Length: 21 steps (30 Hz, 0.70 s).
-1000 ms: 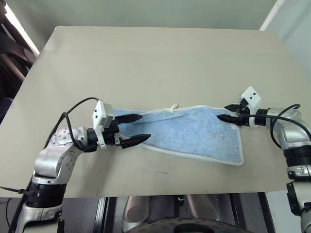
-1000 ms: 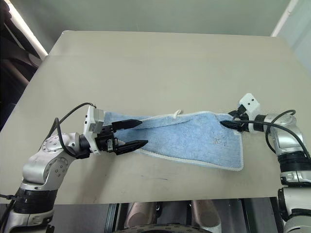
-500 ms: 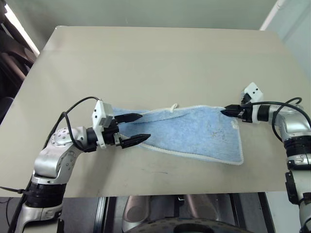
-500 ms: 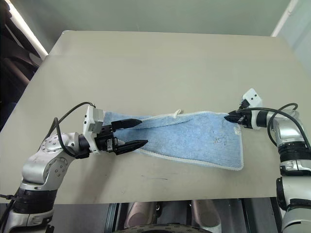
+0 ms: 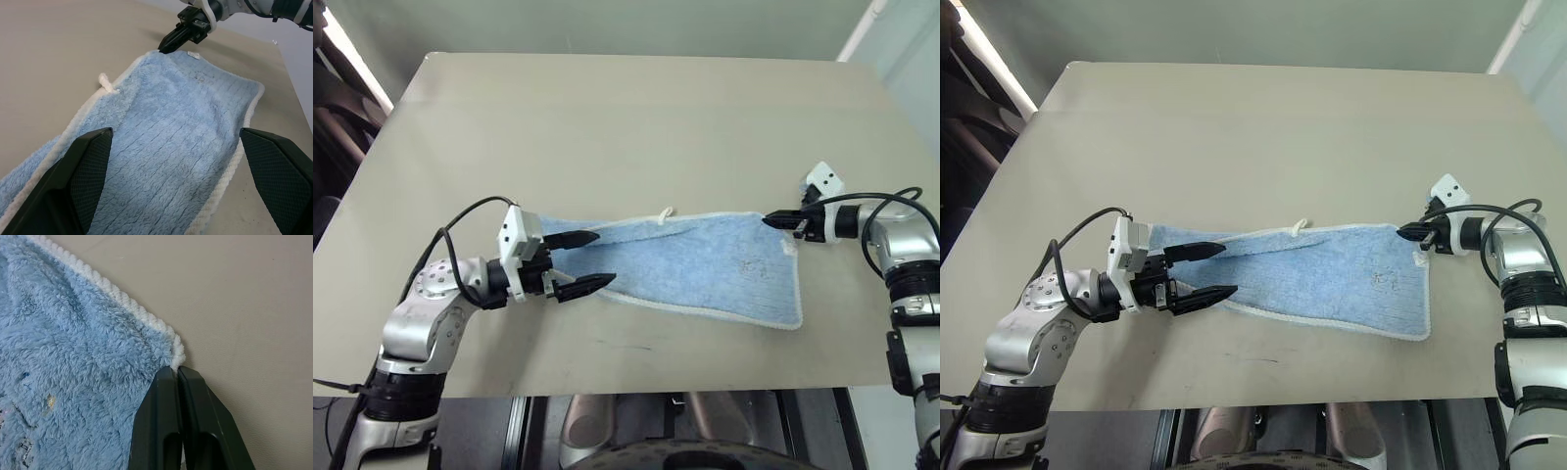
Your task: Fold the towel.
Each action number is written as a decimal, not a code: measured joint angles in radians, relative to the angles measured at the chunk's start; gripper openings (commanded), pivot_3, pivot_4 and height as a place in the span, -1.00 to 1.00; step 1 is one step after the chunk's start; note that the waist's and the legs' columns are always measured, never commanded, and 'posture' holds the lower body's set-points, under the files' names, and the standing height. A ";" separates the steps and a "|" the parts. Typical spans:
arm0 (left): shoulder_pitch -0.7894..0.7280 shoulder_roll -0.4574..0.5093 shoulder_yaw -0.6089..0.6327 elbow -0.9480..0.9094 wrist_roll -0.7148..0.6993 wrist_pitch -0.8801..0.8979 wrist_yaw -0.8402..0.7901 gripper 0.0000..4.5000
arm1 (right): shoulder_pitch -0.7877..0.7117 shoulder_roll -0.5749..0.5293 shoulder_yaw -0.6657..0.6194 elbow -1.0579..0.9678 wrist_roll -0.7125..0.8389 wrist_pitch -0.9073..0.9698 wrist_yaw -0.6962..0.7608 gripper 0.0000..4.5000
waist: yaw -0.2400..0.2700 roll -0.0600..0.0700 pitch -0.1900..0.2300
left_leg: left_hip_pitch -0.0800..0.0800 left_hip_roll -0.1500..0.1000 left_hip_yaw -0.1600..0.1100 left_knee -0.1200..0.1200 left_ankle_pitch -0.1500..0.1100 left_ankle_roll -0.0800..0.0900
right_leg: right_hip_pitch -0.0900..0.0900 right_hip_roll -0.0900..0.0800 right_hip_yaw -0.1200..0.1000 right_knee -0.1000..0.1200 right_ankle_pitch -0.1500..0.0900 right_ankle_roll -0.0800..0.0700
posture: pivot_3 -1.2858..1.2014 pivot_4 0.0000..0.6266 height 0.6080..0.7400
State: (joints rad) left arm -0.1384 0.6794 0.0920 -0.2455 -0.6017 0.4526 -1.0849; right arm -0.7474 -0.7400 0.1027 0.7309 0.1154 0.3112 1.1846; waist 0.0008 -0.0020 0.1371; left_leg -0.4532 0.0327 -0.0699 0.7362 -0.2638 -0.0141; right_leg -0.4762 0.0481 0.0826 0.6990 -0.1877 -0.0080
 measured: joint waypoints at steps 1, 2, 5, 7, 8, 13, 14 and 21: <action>0.000 0.000 0.000 0.000 0.000 -0.002 0.000 1.00 | -0.002 0.000 0.000 0.000 0.000 0.000 0.002 -0.99 | 0.000 0.000 0.000 | 0.000 0.000 0.000 0.000 0.000 0.000 | 0.000 0.000 0.000 0.000 0.000 0.000 | 0.03 -0.52 0.36; 0.000 -0.001 0.000 0.001 0.000 -0.005 0.000 1.00 | -0.002 -0.001 -0.002 -0.002 0.000 0.000 0.002 -0.99 | 0.000 0.000 0.000 | 0.000 0.000 0.000 0.000 0.000 0.000 | 0.000 0.000 0.000 0.000 0.000 0.000 | 0.03 -0.52 0.36; -0.005 -0.008 0.002 0.012 -0.001 -0.009 0.001 1.00 | 0.004 -0.015 -0.026 -0.060 0.011 0.014 0.002 -0.99 | 0.000 0.001 0.000 | -0.001 0.000 0.000 0.000 0.000 0.000 | -0.001 0.000 0.000 0.000 0.000 0.000 | 0.03 -0.52 0.36; -0.015 -0.011 0.001 0.020 0.000 -0.011 0.000 1.00 | 0.021 -0.033 -0.062 -0.151 0.039 0.031 0.001 -0.99 | 0.000 0.001 0.000 | -0.001 0.000 0.000 0.000 0.000 0.000 | -0.001 0.000 0.000 0.000 0.000 0.000 | 0.03 -0.52 0.36; -0.021 -0.012 0.001 0.027 0.001 -0.016 -0.001 1.00 | 0.043 -0.043 -0.087 -0.217 0.057 0.040 0.000 -0.99 | 0.001 0.001 0.000 | 0.000 0.000 0.000 0.000 0.000 0.000 | 0.000 0.000 -0.001 0.000 0.000 -0.001 | 0.03 -0.52 0.36; -0.044 -0.021 -0.008 0.055 0.016 -0.031 -0.002 1.00 | 0.205 -0.068 -0.144 -0.504 0.124 0.125 -0.010 -0.99 | 0.002 0.000 0.000 | 0.000 0.000 0.000 0.000 0.000 -0.001 | 0.001 0.000 -0.001 -0.001 -0.001 0.000 | 0.03 -0.52 0.36; -0.046 -0.024 -0.011 0.057 0.017 -0.033 -0.003 1.00 | 0.247 -0.069 -0.148 -0.562 0.137 0.142 -0.011 -0.99 | 0.003 0.000 0.000 | 0.000 0.000 0.000 0.000 0.000 -0.001 | 0.001 0.000 -0.001 0.000 -0.001 0.000 | 0.03 -0.52 0.36; -0.084 -0.035 -0.035 0.088 0.029 -0.045 -0.008 1.00 | 0.485 -0.069 -0.187 -0.954 0.239 0.275 -0.072 -0.24 | 0.000 0.000 0.000 | 0.001 0.000 0.001 0.000 0.002 -0.002 | 0.002 0.000 -0.001 0.000 -0.001 0.001 | 0.03 -0.52 0.36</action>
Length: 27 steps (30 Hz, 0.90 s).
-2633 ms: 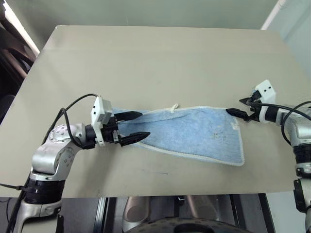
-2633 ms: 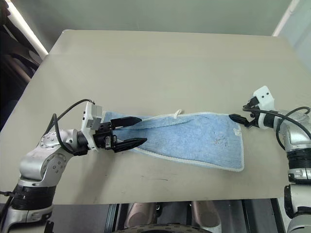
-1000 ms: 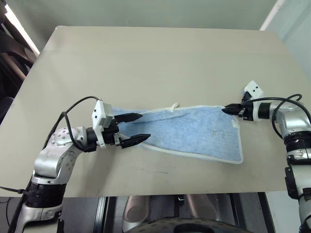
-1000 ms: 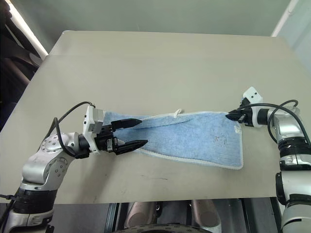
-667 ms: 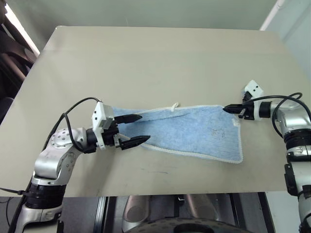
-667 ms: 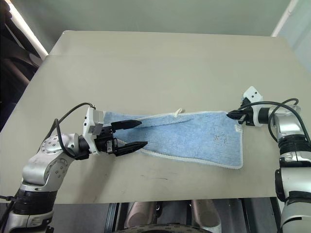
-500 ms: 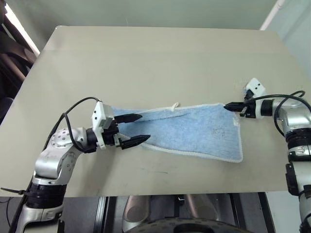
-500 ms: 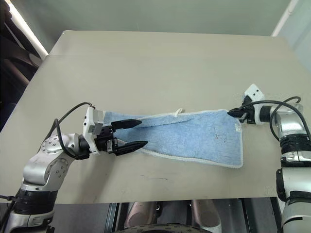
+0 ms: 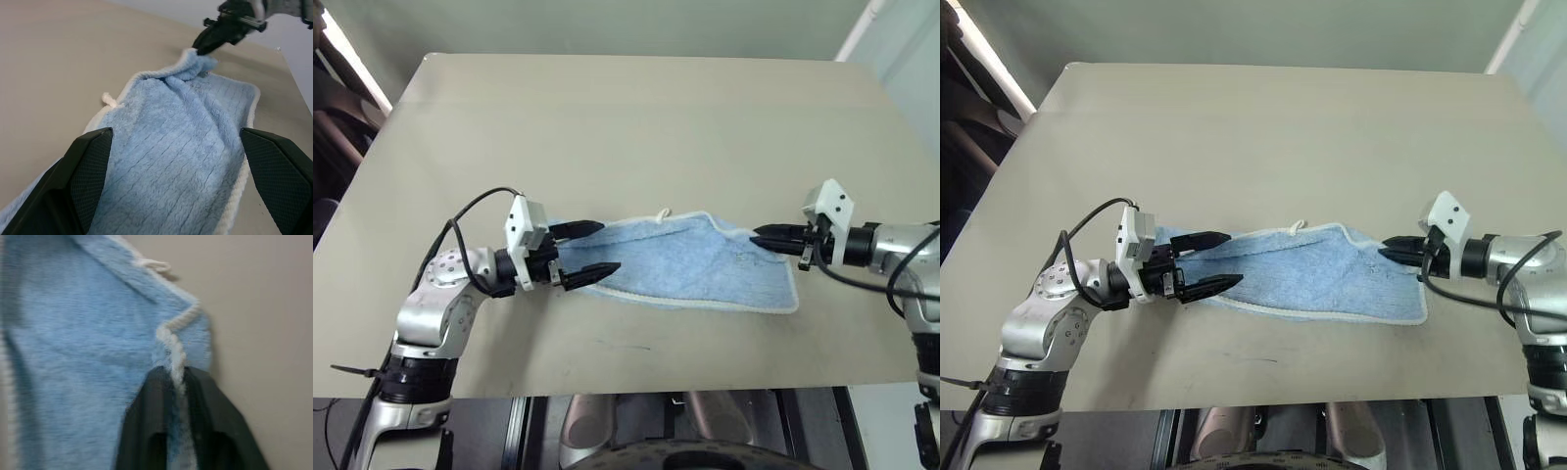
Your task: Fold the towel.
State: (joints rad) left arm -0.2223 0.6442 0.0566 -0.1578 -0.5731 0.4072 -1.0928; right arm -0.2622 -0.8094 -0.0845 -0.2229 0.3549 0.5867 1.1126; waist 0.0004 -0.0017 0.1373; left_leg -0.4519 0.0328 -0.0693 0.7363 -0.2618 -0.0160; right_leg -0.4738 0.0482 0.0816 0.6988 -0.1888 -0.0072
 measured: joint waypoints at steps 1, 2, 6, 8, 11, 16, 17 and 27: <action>-0.002 0.000 -0.001 0.003 0.004 -0.002 -0.002 1.00 | 0.026 0.000 -0.007 -0.046 0.019 0.022 -0.008 -0.10 | -0.001 0.000 0.000 | 0.000 0.000 0.000 0.000 0.000 0.000 | 0.000 0.000 0.000 0.000 -0.001 0.002 | 0.03 -0.52 0.36; -0.003 0.000 -0.002 0.007 0.007 -0.005 -0.007 1.00 | 0.049 0.000 -0.011 -0.082 0.035 0.039 -0.018 0.07 | -0.001 0.000 0.000 | 0.000 0.000 0.000 0.000 0.000 0.000 | 0.000 0.000 0.000 0.000 -0.005 0.009 | 0.03 -0.52 0.36; -0.020 -0.003 -0.021 0.033 0.017 -0.019 -0.028 1.00 | 0.113 0.001 -0.010 -0.153 0.048 0.069 -0.069 0.67 | 0.000 0.000 0.000 | 0.000 0.000 0.000 0.001 0.001 0.000 | 0.001 0.000 0.000 0.000 -0.005 0.010 | 0.03 -0.52 0.36; -0.030 -0.010 -0.035 0.052 0.026 -0.030 -0.038 1.00 | 0.114 0.001 -0.011 -0.152 0.042 0.067 -0.100 0.67 | 0.000 0.000 0.000 | 0.000 0.000 0.000 0.001 0.001 0.000 | 0.001 0.000 0.000 0.000 -0.005 0.010 | 0.03 -0.52 0.36; -0.044 -0.027 -0.043 0.072 0.032 -0.043 -0.045 1.00 | 0.106 0.000 -0.018 -0.139 0.043 0.054 -0.118 0.67 | 0.000 0.000 0.000 | 0.000 0.000 -0.001 0.001 0.001 0.000 | 0.001 0.000 0.000 0.000 -0.004 0.011 | 0.03 -0.52 0.36; -0.056 -0.040 -0.057 0.093 0.044 -0.060 -0.059 1.00 | 0.087 -0.033 -0.029 -0.111 0.034 0.022 -0.124 0.67 | 0.000 0.000 0.000 | -0.001 0.000 -0.001 0.001 0.001 0.000 | 0.001 0.000 0.000 0.000 -0.005 0.011 | 0.03 -0.52 0.36; -0.056 -0.042 -0.058 0.094 0.046 -0.061 -0.060 1.00 | 0.087 -0.034 -0.029 -0.100 0.033 0.018 -0.124 0.67 | 0.000 0.000 0.000 | -0.001 0.000 -0.001 0.001 0.001 0.000 | 0.000 0.000 0.000 0.000 -0.005 0.011 | 0.03 -0.52 0.36; -0.067 -0.049 -0.066 0.121 0.057 -0.084 -0.075 1.00 | 0.017 -0.029 0.039 0.015 -0.012 -0.030 -0.126 0.50 | 0.000 0.000 0.000 | -0.001 0.000 -0.001 0.001 0.001 0.001 | 0.000 0.000 0.000 0.000 -0.004 0.012 | 0.03 -0.52 0.36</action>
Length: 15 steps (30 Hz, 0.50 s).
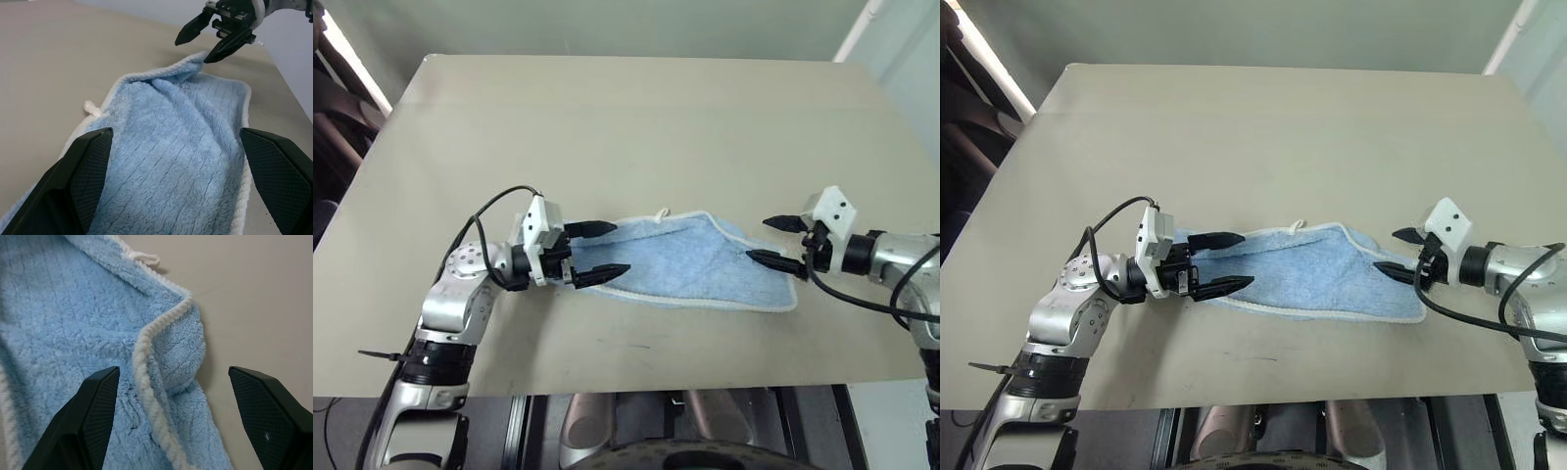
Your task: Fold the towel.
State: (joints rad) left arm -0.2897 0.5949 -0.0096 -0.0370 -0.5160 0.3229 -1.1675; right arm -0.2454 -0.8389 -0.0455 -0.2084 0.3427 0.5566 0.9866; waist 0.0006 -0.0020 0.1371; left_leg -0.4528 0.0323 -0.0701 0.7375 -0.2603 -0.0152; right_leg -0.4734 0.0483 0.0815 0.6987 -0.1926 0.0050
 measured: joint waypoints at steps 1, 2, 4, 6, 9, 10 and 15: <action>0.000 0.000 0.000 0.000 0.000 -0.002 0.000 1.00 | -0.004 0.004 0.007 0.009 -0.005 -0.005 0.000 0.40 | 0.000 0.000 0.000 | 0.000 0.000 0.000 0.000 0.000 0.000 | 0.000 0.000 0.000 0.000 0.000 0.000 | 0.03 -0.52 0.36; 0.001 0.000 0.001 0.000 0.000 -0.003 0.000 1.00 | -0.006 0.005 0.017 0.016 -0.011 -0.009 0.000 0.28 | 0.000 0.000 0.000 | 0.000 0.000 0.000 0.000 0.000 0.000 | 0.000 0.000 0.000 0.000 0.000 0.000 | 0.03 -0.52 0.36; 0.006 0.000 0.002 0.000 0.000 -0.008 0.001 1.00 | -0.014 0.008 0.032 0.030 -0.018 -0.025 0.002 -0.06 | 0.000 0.000 0.000 | 0.000 0.000 0.000 0.000 0.000 0.000 | 0.000 0.000 0.000 0.000 0.000 0.000 | 0.03 -0.52 0.36; 0.014 0.001 0.005 0.000 0.000 -0.010 0.003 1.00 | -0.021 0.009 0.041 0.043 -0.027 -0.037 0.002 -0.36 | 0.000 0.000 0.000 | 0.000 0.000 0.000 0.000 0.000 0.000 | 0.000 0.000 0.000 0.000 0.000 0.000 | 0.03 -0.52 0.36; 0.026 0.004 0.009 -0.002 0.000 -0.010 0.012 1.00 | -0.026 0.011 0.052 0.049 -0.031 -0.042 0.005 -0.85 | 0.000 0.000 0.000 | 0.000 0.000 0.000 0.000 0.000 0.000 | 0.000 0.000 0.000 0.000 0.000 0.000 | 0.03 -0.52 0.36; 0.028 0.004 0.011 -0.004 0.000 -0.010 0.014 1.00 | -0.027 0.011 0.055 0.049 -0.031 -0.042 0.006 -0.98 | 0.000 0.000 0.000 | 0.000 0.000 0.000 0.000 0.000 0.000 | 0.000 0.000 0.000 0.000 0.000 0.000 | 0.03 -0.52 0.36; 0.033 0.007 0.018 -0.018 -0.001 -0.010 0.022 1.00 | -0.033 0.011 0.057 0.049 -0.030 -0.046 0.009 -0.98 | 0.000 0.000 0.000 | 0.000 0.000 0.000 0.000 0.000 0.000 | 0.000 0.000 0.000 0.000 0.000 0.000 | 0.03 -0.52 0.36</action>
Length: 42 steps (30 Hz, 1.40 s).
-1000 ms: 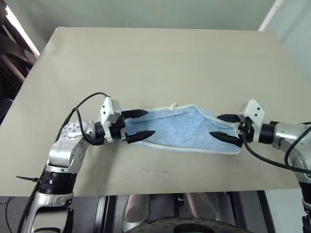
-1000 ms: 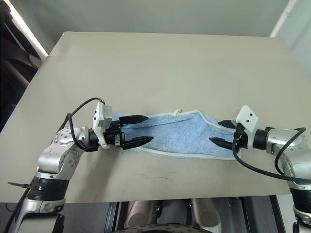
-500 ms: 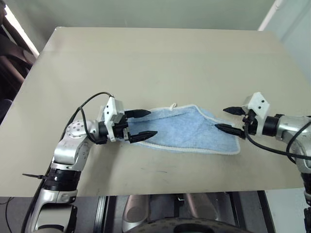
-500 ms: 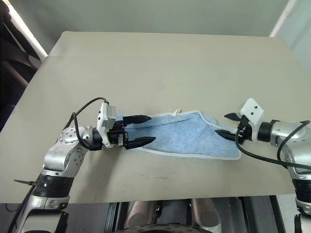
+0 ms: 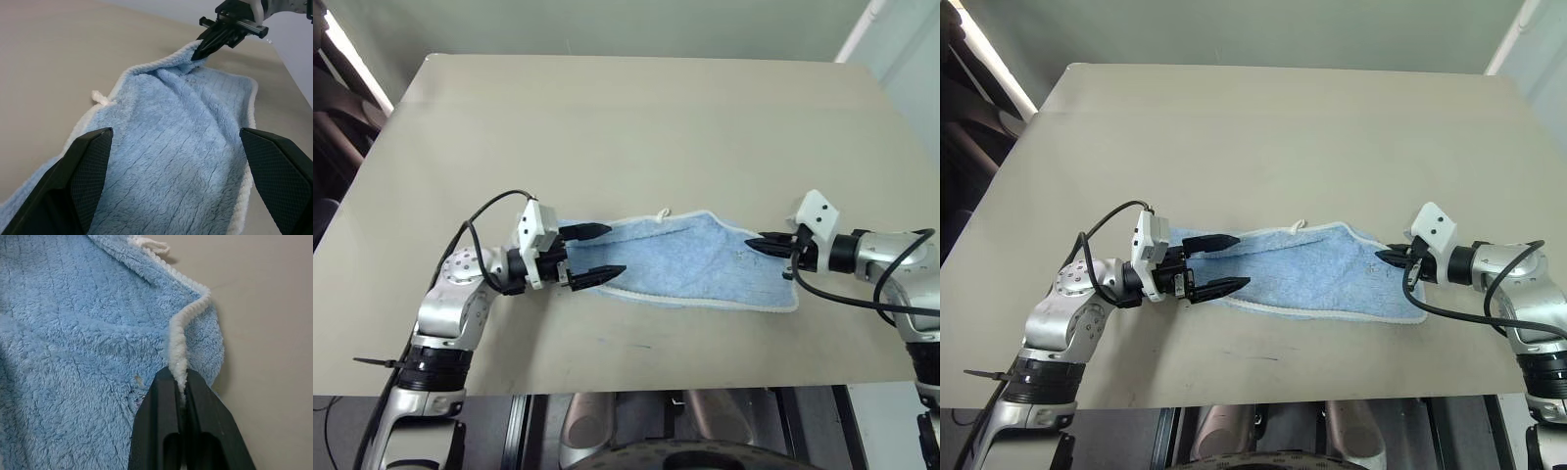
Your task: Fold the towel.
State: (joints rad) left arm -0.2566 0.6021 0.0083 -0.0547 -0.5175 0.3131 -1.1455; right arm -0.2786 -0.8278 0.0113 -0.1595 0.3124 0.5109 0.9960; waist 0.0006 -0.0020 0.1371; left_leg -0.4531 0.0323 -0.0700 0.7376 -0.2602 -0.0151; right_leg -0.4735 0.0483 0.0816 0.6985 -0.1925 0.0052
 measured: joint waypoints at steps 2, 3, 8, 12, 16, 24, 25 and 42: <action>0.000 -0.001 0.009 -0.006 -0.010 0.004 0.010 1.00 | -0.002 0.000 -0.006 -0.004 0.010 0.002 0.002 -0.98 | 0.000 0.000 0.000 | 0.000 0.000 0.000 0.000 0.000 0.000 | 0.000 0.000 0.000 0.000 0.000 0.000 | 0.03 -0.52 0.36; -0.001 -0.004 0.022 -0.007 -0.022 0.013 0.019 1.00 | -0.003 0.000 -0.016 -0.010 0.019 0.003 0.003 -0.98 | 0.000 0.000 0.000 | 0.000 0.000 0.000 0.000 0.000 0.000 | 0.000 0.000 0.000 0.000 0.000 0.000 | 0.03 -0.52 0.36; -0.062 0.011 0.082 0.044 -0.042 0.014 0.043 1.00 | -0.018 -0.018 -0.066 -0.053 0.052 0.005 0.009 -0.98 | 0.001 0.000 0.000 | 0.000 0.000 0.000 0.000 0.001 0.000 | 0.000 0.000 0.000 0.000 0.000 -0.001 | 0.03 -0.52 0.36; -0.132 0.094 0.118 0.182 0.009 -0.050 0.018 1.00 | -0.051 -0.040 -0.077 -0.077 0.064 0.008 0.013 -0.98 | 0.000 0.000 0.000 | 0.000 0.000 0.000 0.000 0.001 0.000 | -0.001 0.000 0.000 0.000 0.001 -0.001 | 0.03 -0.52 0.36; -0.177 0.154 0.112 0.345 0.082 -0.133 -0.040 1.00 | -0.118 -0.048 -0.083 -0.082 0.079 0.022 0.011 -0.98 | -0.002 0.000 0.000 | -0.003 0.000 0.000 0.000 0.001 0.000 | -0.004 0.000 0.000 0.001 0.005 -0.009 | 0.03 -0.52 0.36; -0.144 0.175 0.108 0.488 0.134 -0.232 -0.124 1.00 | -0.248 -0.069 -0.115 -0.084 0.098 0.041 0.002 -0.98 | 0.002 0.000 0.000 | -0.010 0.000 0.000 -0.001 0.000 0.000 | -0.011 0.000 0.000 0.000 0.006 -0.011 | 0.03 -0.52 0.36; -0.136 0.171 0.108 0.497 0.135 -0.241 -0.132 1.00 | -0.253 -0.073 -0.117 -0.085 0.098 0.041 0.002 -0.98 | 0.004 0.000 0.000 | -0.010 0.000 -0.001 -0.001 0.000 0.000 | -0.011 0.000 0.000 0.000 0.006 -0.011 | 0.03 -0.52 0.36; -0.169 0.116 0.109 0.746 0.182 -0.489 -0.199 1.00 | -0.471 -0.111 -0.122 -0.041 0.116 0.047 0.005 -0.98 | 0.003 0.000 0.000 | -0.017 0.000 0.000 0.006 0.002 0.000 | -0.021 0.000 0.000 0.014 0.007 -0.012 | 0.03 -0.52 0.36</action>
State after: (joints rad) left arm -0.4255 0.7183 0.1168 0.6914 -0.3354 -0.1759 -1.3446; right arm -0.7494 -0.9386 -0.1111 -0.2004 0.4284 0.5577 1.0012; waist 0.0031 -0.0023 0.1370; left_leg -0.4698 0.0320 -0.0701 0.7437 -0.2577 -0.0155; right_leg -0.4949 0.0479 0.0819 0.7127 -0.1855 -0.0071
